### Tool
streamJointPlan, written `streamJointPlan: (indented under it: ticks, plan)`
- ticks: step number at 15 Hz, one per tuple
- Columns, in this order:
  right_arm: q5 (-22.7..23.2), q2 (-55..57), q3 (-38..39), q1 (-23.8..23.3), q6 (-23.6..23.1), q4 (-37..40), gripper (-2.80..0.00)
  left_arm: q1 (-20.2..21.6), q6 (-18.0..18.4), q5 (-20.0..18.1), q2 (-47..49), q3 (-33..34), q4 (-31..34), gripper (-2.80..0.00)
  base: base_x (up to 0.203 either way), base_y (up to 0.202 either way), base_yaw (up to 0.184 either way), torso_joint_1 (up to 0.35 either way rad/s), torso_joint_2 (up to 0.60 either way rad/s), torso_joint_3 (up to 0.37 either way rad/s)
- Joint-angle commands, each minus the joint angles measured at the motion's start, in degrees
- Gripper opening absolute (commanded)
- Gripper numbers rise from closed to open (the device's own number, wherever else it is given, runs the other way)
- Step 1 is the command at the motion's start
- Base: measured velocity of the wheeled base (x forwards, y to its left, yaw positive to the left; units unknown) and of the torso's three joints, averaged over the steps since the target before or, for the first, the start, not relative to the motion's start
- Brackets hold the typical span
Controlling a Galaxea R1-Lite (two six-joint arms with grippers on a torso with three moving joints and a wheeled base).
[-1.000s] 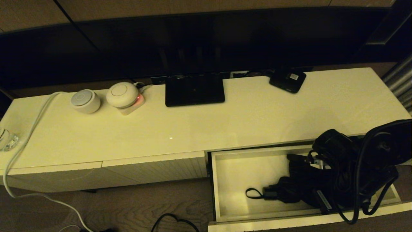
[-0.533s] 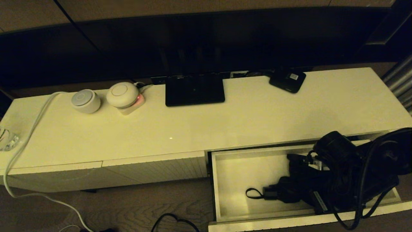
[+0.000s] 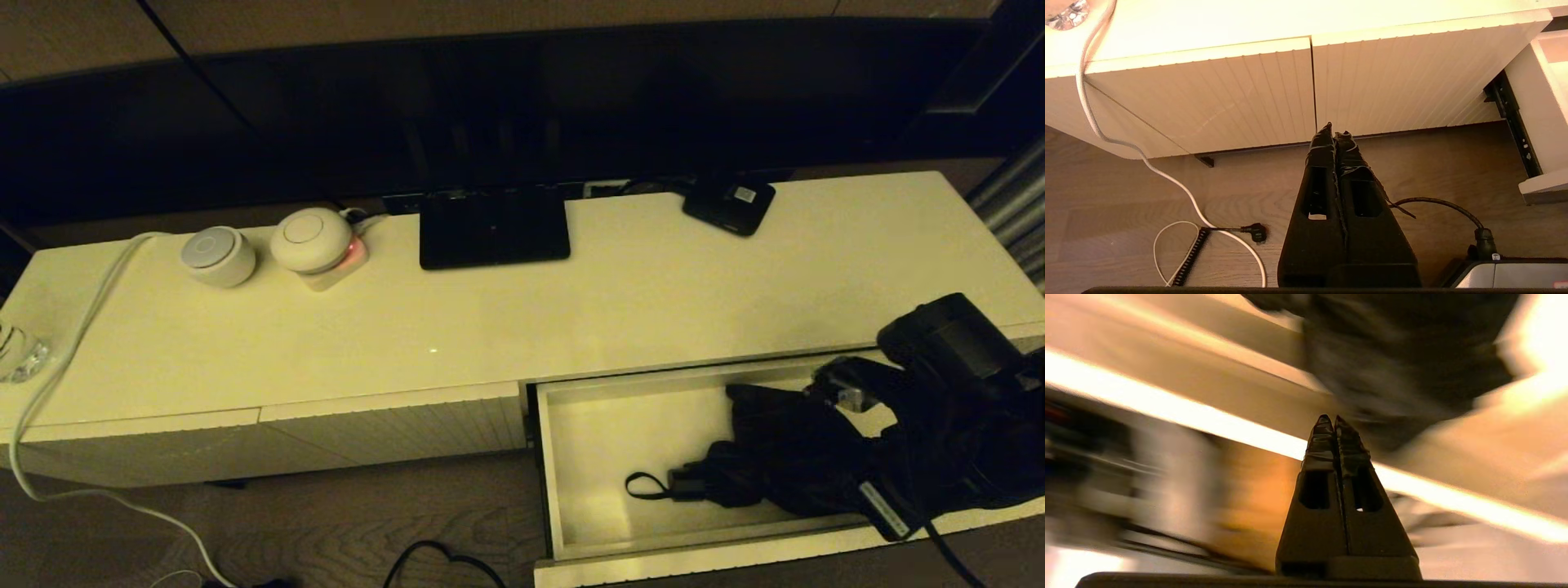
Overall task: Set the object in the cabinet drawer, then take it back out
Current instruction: Take the umbrella out of the drawer and put it on the table
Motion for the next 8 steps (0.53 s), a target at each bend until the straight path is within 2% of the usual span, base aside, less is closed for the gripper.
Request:
streamJointPlan:
  ticks: [1, 3, 4, 6, 8]
  plan:
    - [-2.54, -3.51, 0.89, -1.57, -26.58, -0.17, -2.8, 0.02, 0.0, 0.02, 0.0, 0.18, -0.01, -2.8, 0.0, 0.0, 0.0, 0.0, 0.0, 0.0]
    - [-2.98, -3.76, 1.26, -3.08, -44.14, -0.14, -2.8, 0.02, 0.0, 0.02, 0.0, 0.18, -0.01, -2.8, 0.0, 0.0, 0.0, 0.0, 0.0, 0.0]
    - [-1.51, -3.23, 1.31, -4.02, -50.82, -0.29, -2.8, 0.02, 0.0, 0.02, 0.0, 0.18, -0.01, -2.8, 0.0, 0.0, 0.0, 0.0, 0.0, 0.0]
    - [5.77, -1.67, 1.41, -4.74, -58.77, -0.42, -2.8, 0.02, 0.0, 0.02, 0.0, 0.18, -0.01, -2.8, 0.0, 0.0, 0.0, 0.0, 0.0, 0.0]
    - [7.33, 0.73, 0.95, -5.02, -63.09, -0.44, -2.8, 0.02, 0.0, 0.02, 0.0, 0.18, -0.01, -2.8, 0.0, 0.0, 0.0, 0.0, 0.0, 0.0]
